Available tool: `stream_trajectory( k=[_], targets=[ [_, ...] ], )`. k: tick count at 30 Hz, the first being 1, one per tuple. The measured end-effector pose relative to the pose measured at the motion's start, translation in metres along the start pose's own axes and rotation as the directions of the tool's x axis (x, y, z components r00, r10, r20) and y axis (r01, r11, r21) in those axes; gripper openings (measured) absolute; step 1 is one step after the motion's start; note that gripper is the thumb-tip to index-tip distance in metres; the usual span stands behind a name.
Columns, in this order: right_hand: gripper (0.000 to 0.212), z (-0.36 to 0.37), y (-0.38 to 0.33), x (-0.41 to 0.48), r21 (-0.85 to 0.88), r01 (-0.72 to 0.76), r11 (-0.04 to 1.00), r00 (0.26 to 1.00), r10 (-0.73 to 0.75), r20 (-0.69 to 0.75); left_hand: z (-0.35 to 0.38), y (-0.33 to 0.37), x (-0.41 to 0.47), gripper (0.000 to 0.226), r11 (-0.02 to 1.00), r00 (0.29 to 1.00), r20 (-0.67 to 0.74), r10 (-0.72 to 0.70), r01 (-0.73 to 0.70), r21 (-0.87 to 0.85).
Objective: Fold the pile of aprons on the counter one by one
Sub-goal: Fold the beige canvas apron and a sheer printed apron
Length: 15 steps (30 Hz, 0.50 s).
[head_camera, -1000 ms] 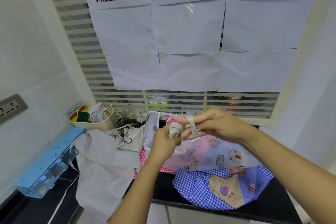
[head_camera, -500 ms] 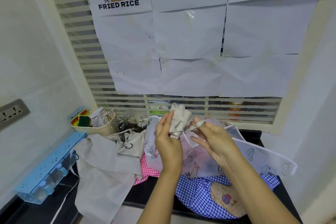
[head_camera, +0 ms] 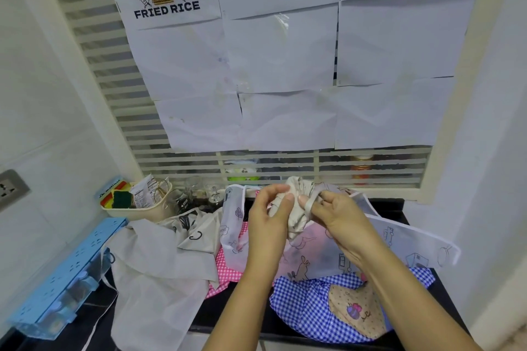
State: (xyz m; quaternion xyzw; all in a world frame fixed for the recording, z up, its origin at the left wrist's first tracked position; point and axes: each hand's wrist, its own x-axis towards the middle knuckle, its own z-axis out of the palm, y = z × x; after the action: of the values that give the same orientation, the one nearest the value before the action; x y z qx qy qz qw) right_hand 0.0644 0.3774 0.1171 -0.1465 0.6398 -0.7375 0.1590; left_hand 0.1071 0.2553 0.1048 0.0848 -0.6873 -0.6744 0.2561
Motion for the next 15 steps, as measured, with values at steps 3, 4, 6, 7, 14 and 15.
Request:
stream_trajectory(
  k=[3, 4, 6, 7, 14, 15],
  targets=[
    [0.021, -0.002, 0.0, 0.0, -0.011, 0.056, 0.998, 0.998, -0.057, -0.027, -0.002, 0.004, 0.004, 0.029, 0.992, 0.99, 0.079, -0.118, 0.122, -0.041],
    [0.022, -0.002, -0.001, 0.0, -0.011, 0.068, 0.998, 0.997, -0.068, -0.042, -0.004, 0.007, 0.005, 0.027, 0.994, 0.988, 0.109, -0.111, 0.113, -0.013],
    [0.018, -0.002, -0.002, 0.0, -0.016, 0.085, 0.996, 0.994, -0.086, -0.069, -0.006, 0.012, 0.007, 0.023, 0.997, 0.988, 0.134, -0.082, 0.08, 0.019],
    [0.017, -0.003, -0.004, 0.0, -0.032, 0.102, 0.994, 0.991, -0.105, -0.081, -0.005, 0.014, 0.007, 0.023, 0.997, 0.989, 0.132, -0.068, 0.065, 0.029],
    [0.005, -0.006, -0.016, -0.007, -0.204, 0.227, 0.952, 0.959, -0.255, -0.124, 0.004, 0.03, 0.012, 0.018, 0.987, 0.986, 0.168, -0.013, -0.013, 0.157],
    [0.006, -0.005, -0.018, -0.008, -0.233, 0.231, 0.945, 0.959, -0.261, -0.11, 0.004, 0.032, 0.012, 0.017, 0.988, 0.986, 0.165, -0.018, -0.008, 0.154]
  ],
)
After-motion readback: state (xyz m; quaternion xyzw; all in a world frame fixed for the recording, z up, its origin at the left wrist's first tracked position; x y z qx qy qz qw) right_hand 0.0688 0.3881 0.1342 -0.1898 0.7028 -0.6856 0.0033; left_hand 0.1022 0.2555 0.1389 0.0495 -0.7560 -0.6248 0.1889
